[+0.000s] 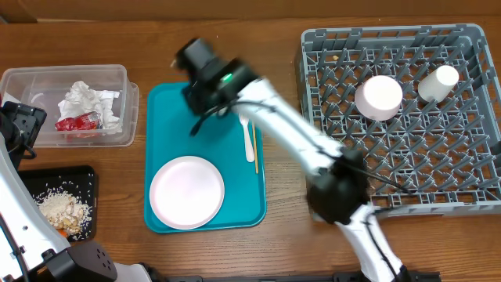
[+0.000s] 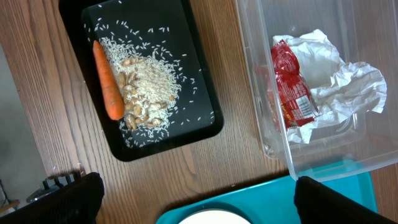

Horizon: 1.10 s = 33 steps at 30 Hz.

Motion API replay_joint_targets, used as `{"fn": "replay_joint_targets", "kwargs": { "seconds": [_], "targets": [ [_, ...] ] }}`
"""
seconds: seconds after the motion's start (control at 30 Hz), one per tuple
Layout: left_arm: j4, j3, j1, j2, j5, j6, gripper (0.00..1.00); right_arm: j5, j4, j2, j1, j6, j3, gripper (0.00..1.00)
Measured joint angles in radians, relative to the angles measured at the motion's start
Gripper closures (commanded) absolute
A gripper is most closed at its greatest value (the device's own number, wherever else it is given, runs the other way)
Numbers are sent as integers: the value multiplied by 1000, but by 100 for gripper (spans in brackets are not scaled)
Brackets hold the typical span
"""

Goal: Sort waste into correct bins and load items into the dishwasher
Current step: 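Carry the white bowl into the dish rack and release it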

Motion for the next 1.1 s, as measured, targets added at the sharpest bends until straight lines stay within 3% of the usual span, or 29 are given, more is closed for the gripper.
{"fn": "replay_joint_targets", "kwargs": {
  "seconds": [0.1, 0.27, 0.47, 0.7, 0.83, 1.1],
  "targets": [
    [0, 0, 0, 0, 0, 0, 0, -4, -78, -153, -104, 74, 1, 96],
    [0, 0, 0, 0, 0, 0, 0, -40, -280, -371, -402, 159, 10, 96],
    [0, 0, 0, 0, 0, 0, 0, -164, -513, -395, -758, 170, 5, 96],
    [0, 0, 0, 0, 0, 0, 0, -457, -607, -395, -1124, 37, -6, 96],
    [0, 0, 0, 0, 0, 0, 0, -641, -605, -395, -1246, -57, -61, 96],
    [0, 0, 0, 0, 0, 0, 0, -933, -602, -399, -1251, -288, -407, 96]
  ]
}}
